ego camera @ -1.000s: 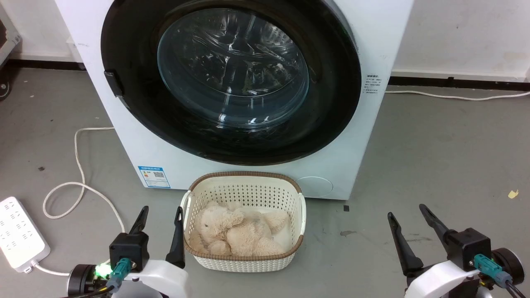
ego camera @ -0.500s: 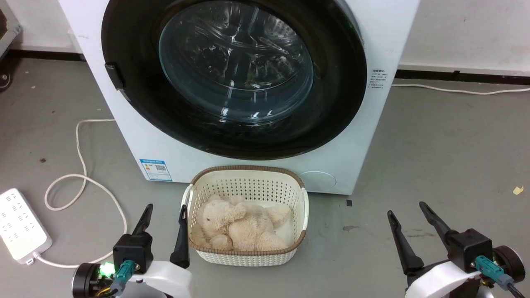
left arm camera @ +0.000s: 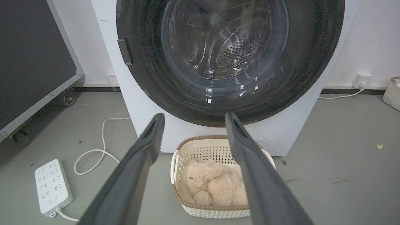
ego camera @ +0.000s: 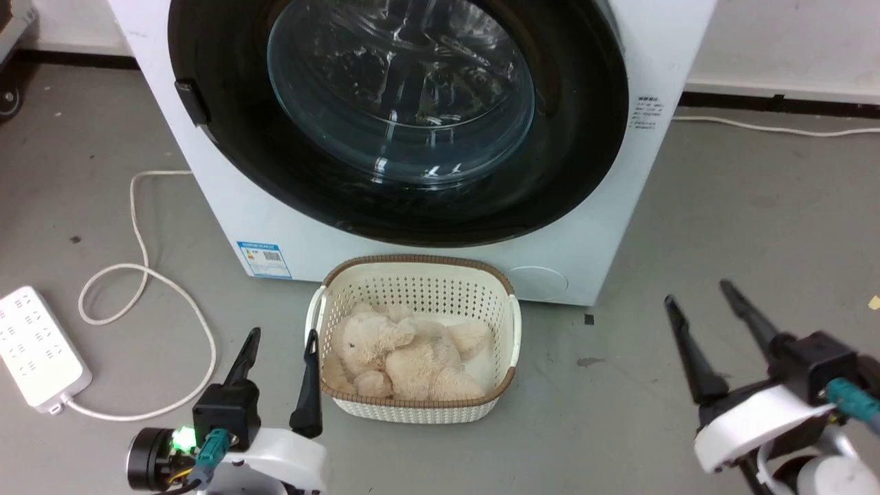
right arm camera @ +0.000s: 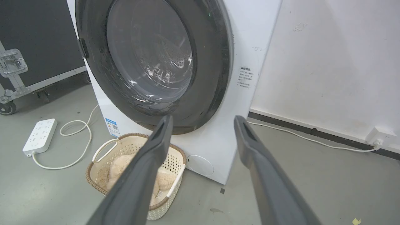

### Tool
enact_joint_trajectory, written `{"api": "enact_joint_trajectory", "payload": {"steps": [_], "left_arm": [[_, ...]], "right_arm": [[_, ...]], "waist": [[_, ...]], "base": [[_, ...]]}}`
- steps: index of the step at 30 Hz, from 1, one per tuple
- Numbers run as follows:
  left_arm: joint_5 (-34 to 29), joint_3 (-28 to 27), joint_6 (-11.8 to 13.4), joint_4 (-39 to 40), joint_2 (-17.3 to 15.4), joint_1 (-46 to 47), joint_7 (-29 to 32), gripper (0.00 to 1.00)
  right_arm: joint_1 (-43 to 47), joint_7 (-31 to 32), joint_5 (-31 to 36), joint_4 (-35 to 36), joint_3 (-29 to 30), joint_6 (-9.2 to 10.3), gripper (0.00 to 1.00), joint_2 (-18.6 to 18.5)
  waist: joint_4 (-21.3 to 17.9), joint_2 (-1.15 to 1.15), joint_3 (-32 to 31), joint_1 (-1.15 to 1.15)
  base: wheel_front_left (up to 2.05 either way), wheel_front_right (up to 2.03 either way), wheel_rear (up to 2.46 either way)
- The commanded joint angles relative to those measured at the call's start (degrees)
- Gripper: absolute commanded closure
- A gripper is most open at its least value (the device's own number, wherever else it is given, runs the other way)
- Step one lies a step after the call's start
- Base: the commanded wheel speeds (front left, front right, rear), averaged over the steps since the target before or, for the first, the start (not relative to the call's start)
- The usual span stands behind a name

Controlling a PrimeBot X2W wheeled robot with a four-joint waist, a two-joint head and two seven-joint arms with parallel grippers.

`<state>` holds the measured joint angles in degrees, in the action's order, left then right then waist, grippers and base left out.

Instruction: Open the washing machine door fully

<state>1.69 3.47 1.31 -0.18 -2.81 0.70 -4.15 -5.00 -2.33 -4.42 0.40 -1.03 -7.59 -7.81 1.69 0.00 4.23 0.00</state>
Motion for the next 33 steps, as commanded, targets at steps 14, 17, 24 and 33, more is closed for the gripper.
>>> {"api": "enact_joint_trajectory", "payload": {"steps": [14, 17, 24, 33], "left_arm": [[0.60, 1.86, 1.13, 0.83, -0.03, 2.88, -2.38, 0.00], [0.62, 2.38, 1.16, 0.84, -0.03, 3.24, -2.86, 0.00], [0.69, 3.41, 1.53, 1.17, -0.04, 4.28, -3.69, 0.00], [0.50, 4.62, 2.00, 2.04, -0.04, 5.68, -4.77, 0.00]], "right_arm": [[-13.35, 6.24, -12.74, -3.21, 7.21, 0.04, 1.00, 0.08], [-18.16, 9.62, -16.44, -6.70, 11.30, 0.05, 1.00, 1.53], [-26.55, 16.61, -21.30, -11.60, 15.19, 0.05, 1.00, 2.42], [-36.99, 26.04, -27.04, -16.93, 19.60, 0.06, 1.00, 2.56]], "waist": [[1.40, 0.00, 4.43, 0.00], [1.72, 0.00, 5.75, 0.00], [2.51, 0.00, 8.45, 0.00], [3.98, 0.00, 11.95, 0.00]], "base": [[0.00, 0.00, 0.00], [0.00, 0.00, 0.00], [0.00, 0.00, 0.00], [0.00, 0.00, 0.00]]}}
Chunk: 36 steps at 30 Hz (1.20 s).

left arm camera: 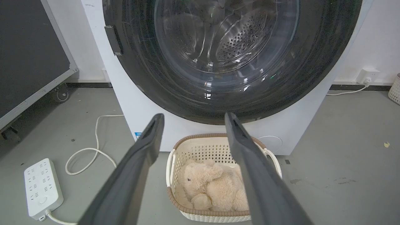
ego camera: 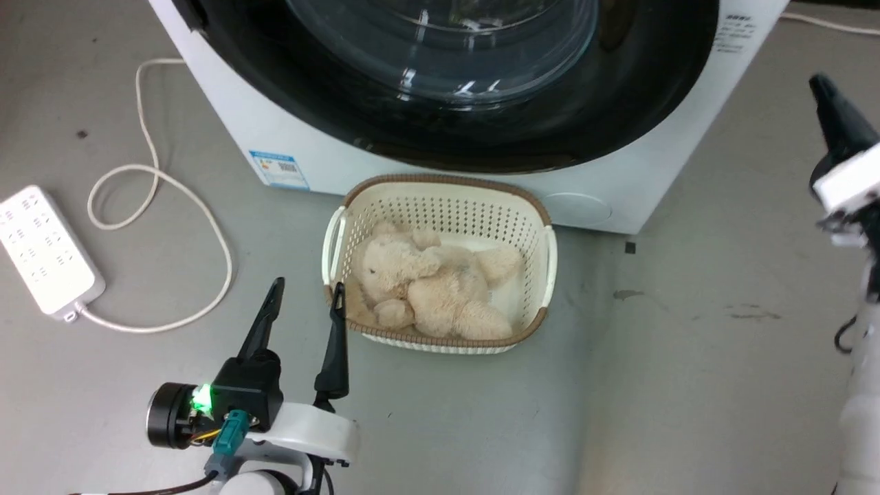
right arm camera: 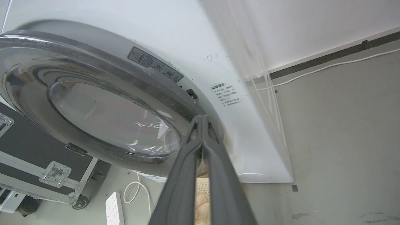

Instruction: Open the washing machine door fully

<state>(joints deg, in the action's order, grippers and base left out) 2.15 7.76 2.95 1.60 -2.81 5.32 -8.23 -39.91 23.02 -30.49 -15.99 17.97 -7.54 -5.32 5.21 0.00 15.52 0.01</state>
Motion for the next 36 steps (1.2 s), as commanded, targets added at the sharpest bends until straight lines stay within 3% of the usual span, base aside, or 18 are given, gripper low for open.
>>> {"api": "enact_joint_trajectory", "payload": {"steps": [1, 8, 21, 36], "left_arm": [[0.07, 0.50, 0.42, 0.33, -0.04, 1.23, -0.80, 0.00], [0.41, 1.61, 0.88, 0.40, -0.05, 2.36, -1.64, 0.00], [1.33, 4.28, 1.97, 0.66, -0.05, 4.55, -3.20, 0.00], [2.30, 6.82, 3.44, 0.66, -0.06, 6.43, -4.99, 0.00]], "right_arm": [[-3.38, 1.88, -1.44, -1.09, 1.03, 0.01, 1.00, 0.01], [-12.73, 9.86, -3.25, -7.34, 5.85, 0.02, 1.00, -0.23], [-27.68, 21.62, -0.06, -18.48, 16.46, 0.03, 1.00, -0.95], [-38.41, 35.27, 2.70, -21.89, 27.16, 0.04, 1.00, 1.02]], "waist": [[0.66, 0.00, 1.11, -0.01], [2.19, 0.00, 3.82, -0.01], [4.85, 0.00, 8.11, -0.01], [6.60, 0.00, 11.86, -0.01]], "base": [[0.00, 0.00, 0.00], [0.00, 0.00, 0.00], [0.00, 0.00, 0.00], [0.00, 0.00, 0.00]]}}
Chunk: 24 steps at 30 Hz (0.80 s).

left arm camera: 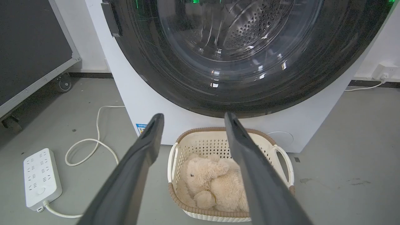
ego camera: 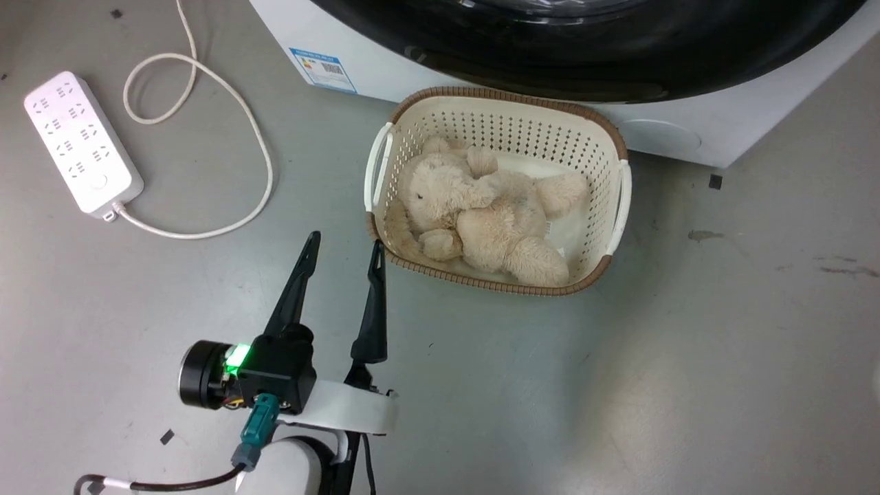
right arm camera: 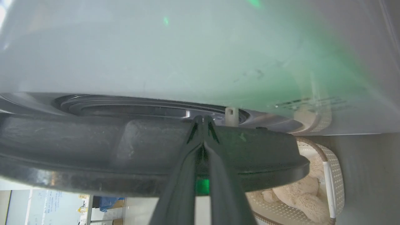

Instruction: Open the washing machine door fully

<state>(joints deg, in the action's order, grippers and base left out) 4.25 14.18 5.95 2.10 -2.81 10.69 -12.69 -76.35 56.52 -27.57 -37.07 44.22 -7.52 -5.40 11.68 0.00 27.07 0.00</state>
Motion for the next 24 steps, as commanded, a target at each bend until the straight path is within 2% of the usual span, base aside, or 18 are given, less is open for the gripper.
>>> {"api": "enact_joint_trajectory", "payload": {"steps": [1, 9, 16, 18, 19, 24], "left_arm": [[0.20, 0.40, 0.44, 0.15, -0.06, 1.07, -0.53, 0.00], [0.59, 1.52, 1.06, -0.15, -0.07, 1.83, -1.49, 0.00], [0.68, 1.41, 1.17, -0.79, -0.07, 1.14, -2.30, 0.00], [0.69, 1.03, 1.00, -1.12, -0.07, 0.46, -2.30, 0.00], [0.47, 0.63, 0.43, -1.81, -0.09, -0.66, -2.30, 0.00], [0.21, 0.04, -0.43, -2.92, -0.20, -2.83, -2.30, 0.00]], "right_arm": [[-1.97, 1.78, -0.23, -0.81, 0.91, 0.02, 1.00, 1.10], [-3.35, 10.18, -0.38, 0.18, 6.11, 0.03, 1.00, 2.16], [0.83, 17.50, -3.28, -0.02, 8.17, 0.03, 1.00, 2.48], [3.74, 17.94, -5.04, -0.67, 7.08, 0.03, 1.00, 2.50], [8.31, 18.13, -7.91, -1.64, 4.62, 0.03, 1.00, 2.51], [15.58, 18.30, -14.59, -3.77, -0.95, 0.03, 1.00, 2.51]], "waist": [[0.14, 0.00, 0.31, 0.00], [0.46, 0.00, 0.62, 0.00], [0.19, 0.00, -2.63, 0.00], [-0.16, 0.00, -4.42, 0.00], [-0.57, 0.00, -7.16, 0.00], [-1.27, 0.00, -11.66, 0.00]], "base": [[0.00, 0.00, 0.00], [0.00, 0.00, 0.00], [0.00, 0.00, 0.00], [0.00, 0.00, 0.00], [0.00, 0.00, 0.00], [0.00, 0.00, 0.00]]}}
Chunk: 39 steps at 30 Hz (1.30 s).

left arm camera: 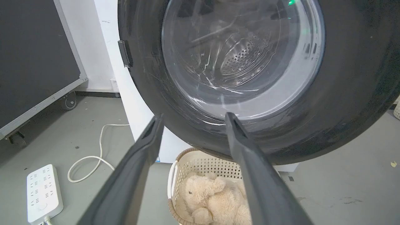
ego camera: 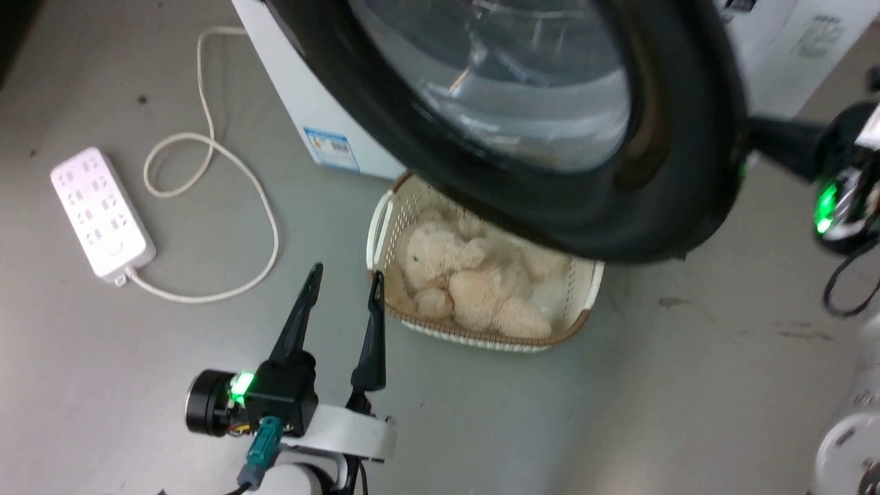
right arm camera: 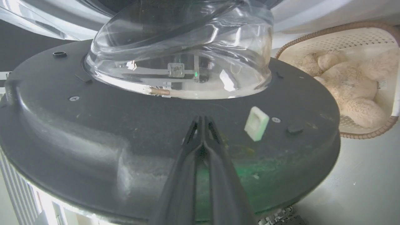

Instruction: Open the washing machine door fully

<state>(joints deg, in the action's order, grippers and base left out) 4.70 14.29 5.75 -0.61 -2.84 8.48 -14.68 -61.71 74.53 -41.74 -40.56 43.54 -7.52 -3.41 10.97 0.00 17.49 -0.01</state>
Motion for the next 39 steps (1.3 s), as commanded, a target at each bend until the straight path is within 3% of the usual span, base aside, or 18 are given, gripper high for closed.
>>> {"api": "enact_joint_trajectory", "payload": {"steps": [1, 10, 19, 24, 29, 30, 31, 32, 36, 39], "left_arm": [[-0.23, -0.14, -0.44, -0.44, -0.20, -1.15, -0.32, 0.00], [-0.27, -0.22, -2.21, -1.87, -0.67, -6.04, -0.32, 0.00], [0.05, 0.24, -4.05, -2.68, -0.91, -9.92, -0.32, 0.00], [0.46, 0.16, -4.38, -2.87, -0.81, -11.06, -0.32, 0.00], [0.95, -0.46, -4.68, -2.72, -0.74, -11.61, -0.32, 0.00], [1.13, -0.80, -4.64, -2.61, -0.72, -11.75, -0.32, 0.00], [1.29, -1.14, -4.62, -2.51, -0.71, -11.85, -0.32, 0.00], [1.47, -1.50, -4.62, -2.36, -0.70, -11.89, -0.32, 0.00], [2.02, -2.96, -4.62, -2.00, -0.66, -11.94, -0.32, 0.00], [2.43, -4.50, -4.48, -2.00, -0.69, -11.82, -0.32, 0.00]], "right_arm": [[2.44, 0.35, -1.86, -0.60, -1.90, 0.03, 1.00, 0.52], [15.53, -1.36, -20.57, -1.74, -20.92, 0.03, 1.00, 0.53], [28.04, -8.76, -38.99, 4.31, -44.32, 0.03, 1.00, 0.53], [31.96, -14.41, -45.46, 7.73, -54.72, 0.03, 1.00, 0.53], [33.04, -20.36, -46.49, 9.04, -58.70, 0.03, 0.99, 0.53], [33.16, -21.87, -45.79, 9.27, -58.58, 0.03, 0.74, 0.53], [33.26, -23.56, -44.69, 9.72, -58.31, 0.03, 0.42, 0.36], [33.47, -25.23, -43.52, 10.13, -57.95, 0.03, 0.00, -0.02], [34.80, -34.24, -36.70, 15.90, -56.06, 0.03, 0.00, -3.08], [36.90, -45.02, -22.44, 25.35, -59.53, 0.03, 0.00, -9.95]], "waist": [[-0.68, 0.00, -2.87, 0.01], [-1.41, 0.00, -9.12, 0.01], [-0.64, 0.00, -12.27, 0.01], [-0.04, 0.00, -12.80, 0.01], [0.10, 0.00, -13.78, 0.01], [-0.09, 0.00, -14.10, 0.01], [-0.36, 0.00, -14.38, 0.01], [-0.70, 0.00, -14.66, 0.01], [-2.43, 0.00, -15.79, 0.01], [-4.06, 0.00, -16.26, 0.01]], "base": [[0.00, 0.00, 0.00], [0.00, 0.00, 0.00], [0.00, 0.00, 0.00], [0.00, 0.00, 0.00], [0.00, 0.00, 0.00], [0.00, 0.00, 0.00], [0.00, 0.00, 0.00], [0.00, 0.00, 0.00], [0.00, 0.00, 0.00], [0.00, 0.00, 0.00]]}}
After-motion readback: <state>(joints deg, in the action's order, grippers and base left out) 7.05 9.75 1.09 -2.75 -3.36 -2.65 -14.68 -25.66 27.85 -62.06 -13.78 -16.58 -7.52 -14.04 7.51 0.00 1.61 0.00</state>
